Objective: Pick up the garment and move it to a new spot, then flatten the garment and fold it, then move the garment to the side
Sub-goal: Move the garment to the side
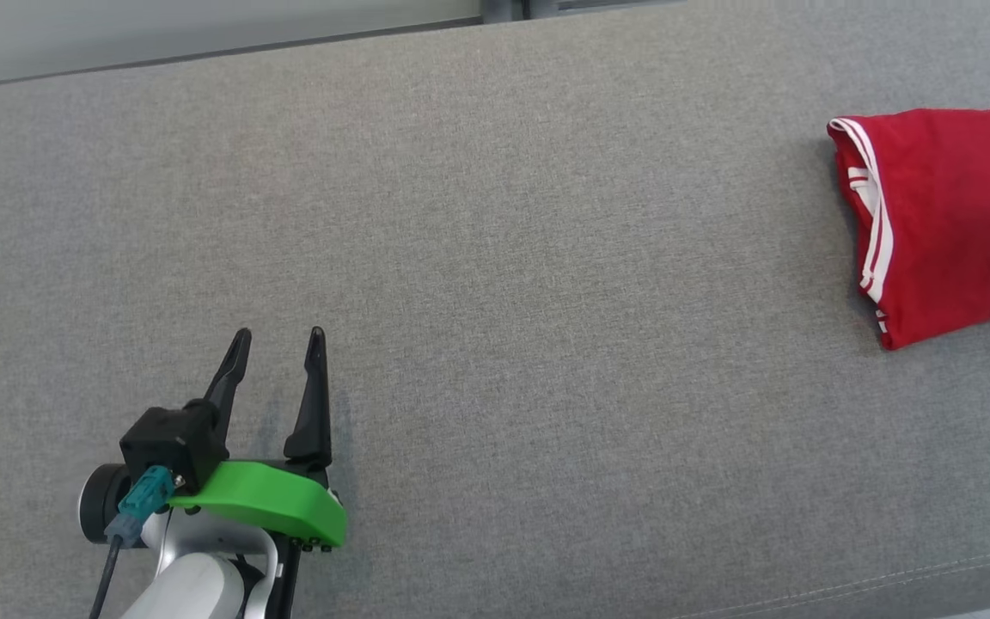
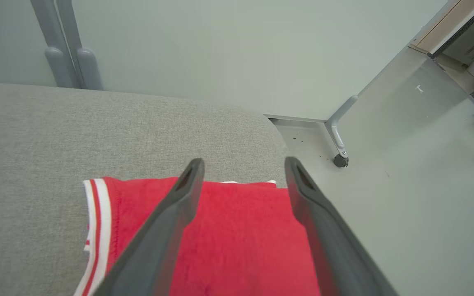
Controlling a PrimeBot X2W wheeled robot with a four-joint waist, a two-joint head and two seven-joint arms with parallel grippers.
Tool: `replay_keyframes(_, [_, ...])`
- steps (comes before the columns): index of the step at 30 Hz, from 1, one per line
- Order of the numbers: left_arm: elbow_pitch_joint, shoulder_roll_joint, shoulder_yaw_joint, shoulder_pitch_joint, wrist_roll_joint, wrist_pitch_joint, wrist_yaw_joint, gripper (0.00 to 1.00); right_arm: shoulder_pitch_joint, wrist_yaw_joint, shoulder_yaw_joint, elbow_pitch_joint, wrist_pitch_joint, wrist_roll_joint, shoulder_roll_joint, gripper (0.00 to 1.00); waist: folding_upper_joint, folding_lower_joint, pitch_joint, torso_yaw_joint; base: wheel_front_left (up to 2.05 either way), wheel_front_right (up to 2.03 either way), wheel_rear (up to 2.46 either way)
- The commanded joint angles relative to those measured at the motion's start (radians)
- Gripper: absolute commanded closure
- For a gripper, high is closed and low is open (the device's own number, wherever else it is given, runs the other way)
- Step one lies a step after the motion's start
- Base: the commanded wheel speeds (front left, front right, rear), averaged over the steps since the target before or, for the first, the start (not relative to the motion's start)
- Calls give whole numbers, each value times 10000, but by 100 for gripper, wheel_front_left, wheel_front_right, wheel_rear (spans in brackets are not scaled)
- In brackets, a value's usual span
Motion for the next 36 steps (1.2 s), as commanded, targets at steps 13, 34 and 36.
replay_keyframes(13, [640,-134,272,313,-432,-442,-152,0,574,-15,728,-533,-1091,1000,1278,0,0,0,-1625,-351,0,0,0])
replay_keyframes(34, [782,-175,630,959,-636,-811,-26,0,3229,-15,1106,-3762,-1587,2768,1761,0,0,0,-2473,-477,0,0,0])
replay_keyframes(36, [792,-181,652,1017,-655,-842,-21,0,3642,-15,988,-4343,-1537,2730,1838,0,0,0,-2504,-476,0,0,0])
